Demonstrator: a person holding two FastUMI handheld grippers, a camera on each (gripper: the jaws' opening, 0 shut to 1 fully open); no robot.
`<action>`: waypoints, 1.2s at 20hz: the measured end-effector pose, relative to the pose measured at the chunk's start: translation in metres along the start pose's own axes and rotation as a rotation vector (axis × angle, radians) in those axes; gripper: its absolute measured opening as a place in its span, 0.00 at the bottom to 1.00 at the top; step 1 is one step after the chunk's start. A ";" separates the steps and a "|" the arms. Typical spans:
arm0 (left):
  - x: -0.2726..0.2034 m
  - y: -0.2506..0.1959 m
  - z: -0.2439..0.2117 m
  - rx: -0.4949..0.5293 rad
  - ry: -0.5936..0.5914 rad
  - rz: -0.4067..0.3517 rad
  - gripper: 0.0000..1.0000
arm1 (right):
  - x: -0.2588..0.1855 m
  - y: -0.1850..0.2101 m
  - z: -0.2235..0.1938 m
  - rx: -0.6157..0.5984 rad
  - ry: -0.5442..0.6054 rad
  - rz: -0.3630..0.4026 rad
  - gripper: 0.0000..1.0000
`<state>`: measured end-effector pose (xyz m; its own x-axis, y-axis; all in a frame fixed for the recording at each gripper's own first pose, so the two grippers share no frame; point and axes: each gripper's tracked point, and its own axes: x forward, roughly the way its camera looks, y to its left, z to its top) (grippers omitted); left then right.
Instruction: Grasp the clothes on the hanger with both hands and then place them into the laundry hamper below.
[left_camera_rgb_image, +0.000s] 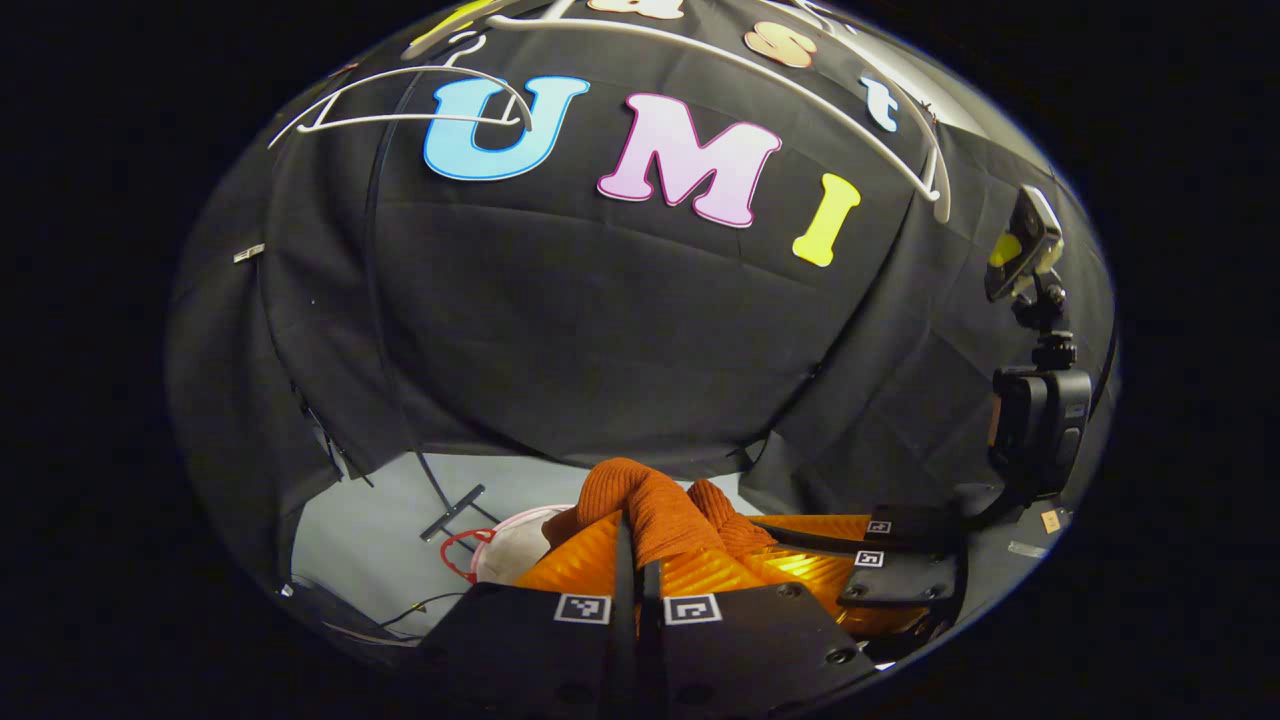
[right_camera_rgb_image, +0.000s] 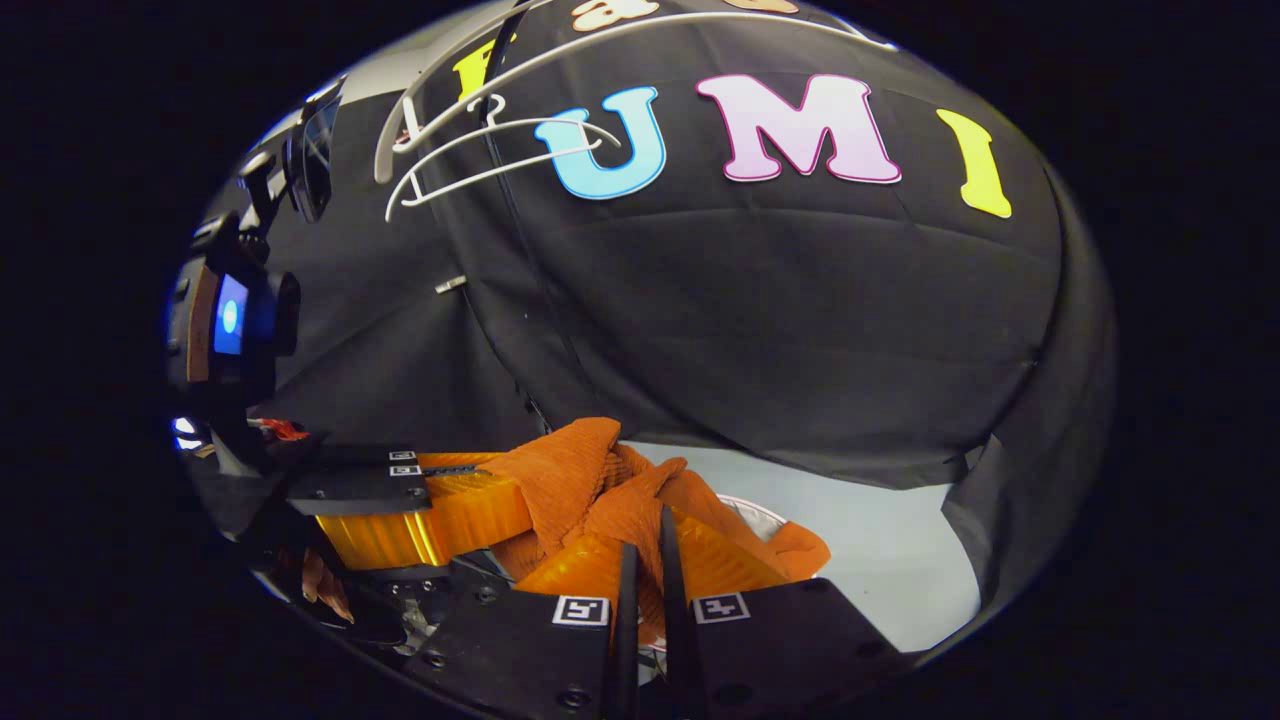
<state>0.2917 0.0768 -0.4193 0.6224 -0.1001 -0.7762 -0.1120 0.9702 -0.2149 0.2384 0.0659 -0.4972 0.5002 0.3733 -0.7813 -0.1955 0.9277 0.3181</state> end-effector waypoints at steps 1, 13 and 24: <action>0.006 0.002 -0.002 -0.017 0.014 0.006 0.05 | 0.002 -0.002 -0.005 0.016 0.018 0.000 0.18; 0.009 0.060 -0.009 -0.098 0.045 0.139 0.96 | 0.005 -0.036 0.003 0.040 0.021 -0.025 0.96; -0.033 0.060 -0.014 -0.082 0.002 0.139 0.95 | -0.022 -0.022 0.006 0.031 -0.034 -0.032 0.99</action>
<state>0.2530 0.1355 -0.4149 0.5950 0.0338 -0.8030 -0.2604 0.9533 -0.1528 0.2369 0.0367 -0.4835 0.5346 0.3421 -0.7728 -0.1526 0.9384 0.3099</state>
